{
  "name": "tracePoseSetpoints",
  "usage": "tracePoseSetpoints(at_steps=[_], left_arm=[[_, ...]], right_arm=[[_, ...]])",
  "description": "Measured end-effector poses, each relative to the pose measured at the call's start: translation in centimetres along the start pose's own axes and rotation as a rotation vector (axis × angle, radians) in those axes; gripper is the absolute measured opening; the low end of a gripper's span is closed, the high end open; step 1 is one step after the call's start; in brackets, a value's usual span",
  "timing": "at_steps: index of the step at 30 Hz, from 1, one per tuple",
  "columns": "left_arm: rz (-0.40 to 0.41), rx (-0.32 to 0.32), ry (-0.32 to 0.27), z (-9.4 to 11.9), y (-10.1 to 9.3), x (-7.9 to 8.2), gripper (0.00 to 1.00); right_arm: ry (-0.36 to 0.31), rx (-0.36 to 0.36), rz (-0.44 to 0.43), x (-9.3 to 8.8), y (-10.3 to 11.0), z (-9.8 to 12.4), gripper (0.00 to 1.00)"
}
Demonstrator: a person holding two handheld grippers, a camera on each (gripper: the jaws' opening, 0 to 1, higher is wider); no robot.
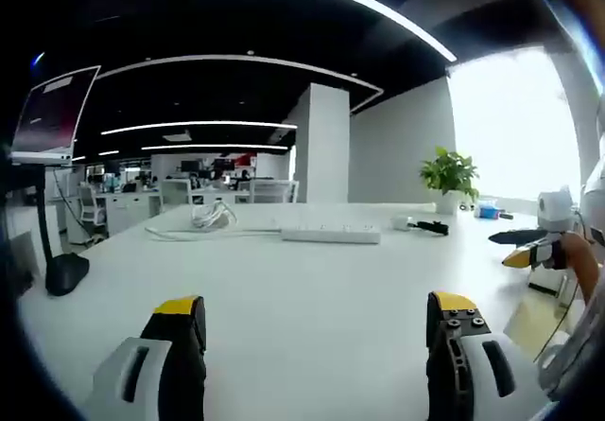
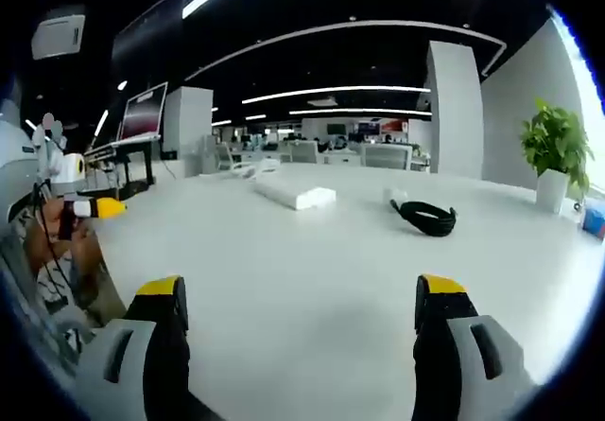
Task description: Straighten the power strip on the desk, plug the charger into it
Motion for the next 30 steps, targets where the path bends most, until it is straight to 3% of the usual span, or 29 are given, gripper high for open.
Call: tracePoseSetpoints(at_steps=[20,30], left_arm=[[0.006,0.011,-0.005,0.2,0.4,0.2,0.99],[-0.054,-0.028,-0.014,-1.0,0.9,1.8,0.99]], right_arm=[[-0.022,0.005,-0.037,0.5,-0.1,0.0,1.00],[-0.098,-0.006,-0.052,2.6,-0.6,-1.2,1.00]])
Point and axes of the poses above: the point that each gripper's makers call its tool centre point, and the gripper's own axes: z roughly backward along the fingers, y roughly to its left, x roughly out of its top, the point moved 7 cm from there along z, roughly backward along the fingers, and after that the axes turned 8 degrees about -x, right-handed, at the moved point
